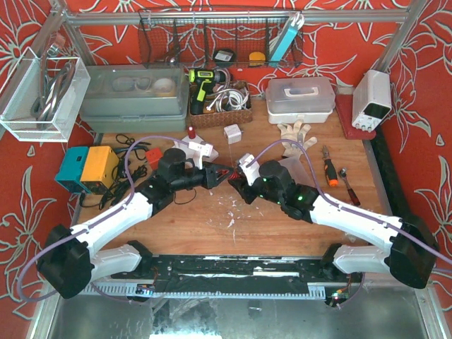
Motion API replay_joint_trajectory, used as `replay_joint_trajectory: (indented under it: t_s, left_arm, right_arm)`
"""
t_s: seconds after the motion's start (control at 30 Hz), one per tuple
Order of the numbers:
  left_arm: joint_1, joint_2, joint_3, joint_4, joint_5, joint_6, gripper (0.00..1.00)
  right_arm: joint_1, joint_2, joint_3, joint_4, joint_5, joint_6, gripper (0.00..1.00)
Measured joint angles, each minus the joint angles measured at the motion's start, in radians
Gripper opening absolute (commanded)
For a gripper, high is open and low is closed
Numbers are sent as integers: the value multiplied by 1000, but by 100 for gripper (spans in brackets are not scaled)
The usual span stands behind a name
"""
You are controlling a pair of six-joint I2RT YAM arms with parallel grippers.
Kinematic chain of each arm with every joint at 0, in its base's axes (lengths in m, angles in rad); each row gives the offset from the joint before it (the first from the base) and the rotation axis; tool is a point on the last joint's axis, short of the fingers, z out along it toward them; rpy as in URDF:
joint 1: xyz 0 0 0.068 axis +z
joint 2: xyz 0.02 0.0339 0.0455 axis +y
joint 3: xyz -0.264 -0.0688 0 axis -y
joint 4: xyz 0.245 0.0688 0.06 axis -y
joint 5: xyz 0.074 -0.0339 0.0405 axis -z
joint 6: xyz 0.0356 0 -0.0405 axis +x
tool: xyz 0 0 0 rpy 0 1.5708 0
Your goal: Install the large spring
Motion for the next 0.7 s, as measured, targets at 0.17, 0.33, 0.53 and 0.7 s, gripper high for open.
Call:
replay_joint_trajectory:
  t_s: [0.17,0.33,0.53,0.7]
  left_arm:
    - [0,0,-2,1,-9,-5,1]
    - [0,0,-1,-5,-14,-1,0]
    - [-2,-1,43,-99,-154,53,0]
    - [-2,2,101,-155,-390,112,0]
  right_arm:
    - [2,0,0,0,18,0,7]
    - [4,5,7,-10,23,3,59]
    - [4,-2,43,-87,104,-7,99]
    - [4,-93,42,-167,240,-22,99]
